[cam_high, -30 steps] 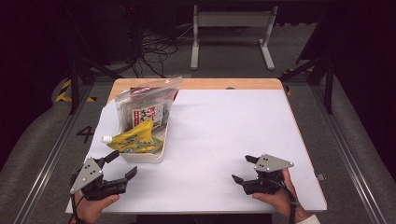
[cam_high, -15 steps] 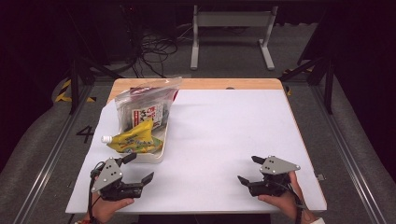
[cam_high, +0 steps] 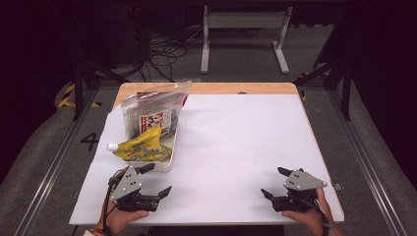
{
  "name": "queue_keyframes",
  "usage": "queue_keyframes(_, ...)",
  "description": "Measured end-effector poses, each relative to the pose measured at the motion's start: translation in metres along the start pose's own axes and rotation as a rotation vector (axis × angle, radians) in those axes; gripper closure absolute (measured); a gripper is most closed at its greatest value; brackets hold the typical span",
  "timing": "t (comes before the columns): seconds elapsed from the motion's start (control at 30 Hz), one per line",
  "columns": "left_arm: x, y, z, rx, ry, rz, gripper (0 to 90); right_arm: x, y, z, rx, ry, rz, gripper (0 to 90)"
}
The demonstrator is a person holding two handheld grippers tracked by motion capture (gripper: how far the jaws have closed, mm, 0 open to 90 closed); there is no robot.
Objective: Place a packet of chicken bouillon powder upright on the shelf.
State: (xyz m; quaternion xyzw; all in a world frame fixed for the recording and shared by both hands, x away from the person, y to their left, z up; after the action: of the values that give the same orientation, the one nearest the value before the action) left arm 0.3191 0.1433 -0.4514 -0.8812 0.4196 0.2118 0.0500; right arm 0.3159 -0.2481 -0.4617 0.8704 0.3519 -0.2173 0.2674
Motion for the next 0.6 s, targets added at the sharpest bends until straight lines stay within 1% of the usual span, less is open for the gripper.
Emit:
queue_keyframes(0.13, 0.009, 0.003, 0.001, 0.016, -0.032, 0.008, 13.1, -0.006, 0.003, 0.007, 0.011, -0.009, 0.02, 13.4)
queue_keyframes(0.2, 0.014, 0.006, 0.003, 0.028, -0.051, 0.024, 13.1, -0.009, 0.003, 0.012, 0.023, -0.01, 0.023, 11.8)
queue_keyframes(0.27, 0.017, 0.009, 0.003, 0.051, -0.062, 0.045, 12.2, -0.011, 0.003, 0.015, 0.022, -0.018, 0.026, 11.0)
queue_keyframes(0.33, 0.021, 0.014, 0.003, 0.058, -0.066, 0.071, 11.9, -0.013, 0.002, 0.019, 0.021, -0.016, 0.028, 10.7)
queue_keyframes(0.4, 0.025, 0.017, 0.004, 0.054, -0.078, 0.095, 11.8, -0.015, 0.0, 0.021, 0.018, -0.014, 0.018, 10.1)
queue_keyframes(0.43, 0.028, 0.019, 0.005, 0.06, -0.083, 0.104, 11.7, -0.015, -0.002, 0.022, 0.015, -0.005, -0.004, 10.3)
queue_keyframes(0.47, 0.031, 0.02, 0.007, 0.073, -0.102, 0.107, 11.5, -0.016, -0.003, 0.023, 0.016, -0.003, -0.012, 10.4)
queue_keyframes(0.57, 0.037, 0.022, 0.011, 0.081, -0.133, 0.12, 11.1, -0.016, -0.003, 0.024, 0.017, 0.004, -0.009, 10.0)
queue_keyframes(0.6, 0.038, 0.022, 0.012, 0.083, -0.139, 0.115, 10.9, -0.016, -0.002, 0.024, 0.02, 0.008, -0.001, 9.5)
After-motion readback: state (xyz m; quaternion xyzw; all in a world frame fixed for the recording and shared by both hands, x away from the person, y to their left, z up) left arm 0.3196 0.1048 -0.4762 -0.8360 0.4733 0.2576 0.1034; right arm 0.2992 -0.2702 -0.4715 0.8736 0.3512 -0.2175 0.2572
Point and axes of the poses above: each handheld gripper's, and its own axes: x roughly forward along the jaws, z roughly out of its underside, y roughly to its right, the point moved 6 cm from there along x, roughly forward along the jaws, and after that the axes turned 9 degrees about -x, right-handed, at the moved point
